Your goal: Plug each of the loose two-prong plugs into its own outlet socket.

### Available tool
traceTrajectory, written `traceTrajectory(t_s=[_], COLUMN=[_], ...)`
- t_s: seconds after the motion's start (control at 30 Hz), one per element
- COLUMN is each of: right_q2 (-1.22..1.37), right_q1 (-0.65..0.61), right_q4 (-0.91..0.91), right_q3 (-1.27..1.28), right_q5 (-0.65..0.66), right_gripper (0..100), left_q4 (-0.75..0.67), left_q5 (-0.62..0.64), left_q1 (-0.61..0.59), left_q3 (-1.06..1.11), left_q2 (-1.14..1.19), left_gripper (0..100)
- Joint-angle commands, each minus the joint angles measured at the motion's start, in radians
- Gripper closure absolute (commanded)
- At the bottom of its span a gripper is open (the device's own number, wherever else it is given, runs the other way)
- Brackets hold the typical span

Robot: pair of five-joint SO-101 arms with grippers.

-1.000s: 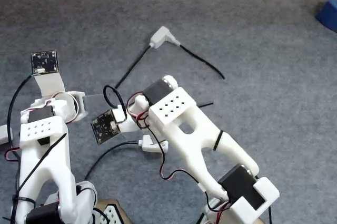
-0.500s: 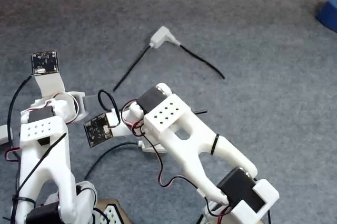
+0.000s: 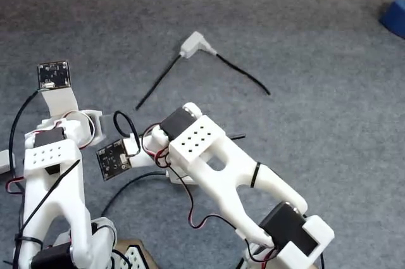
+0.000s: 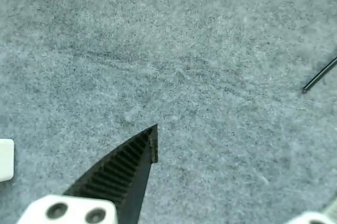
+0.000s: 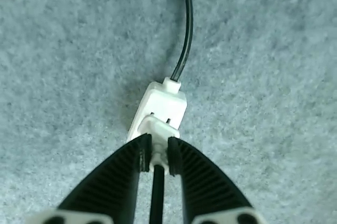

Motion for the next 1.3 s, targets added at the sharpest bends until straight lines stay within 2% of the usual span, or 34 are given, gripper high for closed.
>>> traceTrajectory(t_s=[0.0, 0.47, 0.77, 1.27], right_q2=[-0.033, 0.051, 0.007, 0.005], right_q1=[-0.024, -0.030, 0.016, 0.030], right_q4=[-0.013, -0.038, 0.137, 0.058], right_q3=[-0.050, -0.012, -0.108, -0.114], right_q5=[-0.012, -0.032, 0.006, 0.009], right_gripper=[99.0, 99.0, 99.0, 99.0], left_q4=[-0.018, -0.018, -0.018, -0.018], left_q5=[0.003, 0.003, 0.003, 0.003], left_q1=[-0.002, -0.002, -0.002, -0.002], left_q3=[-0.004, -0.004, -0.004, -0.004], left_q2=[0.002, 0.002, 0.002, 0.002], left_gripper=[49, 49, 49, 49])
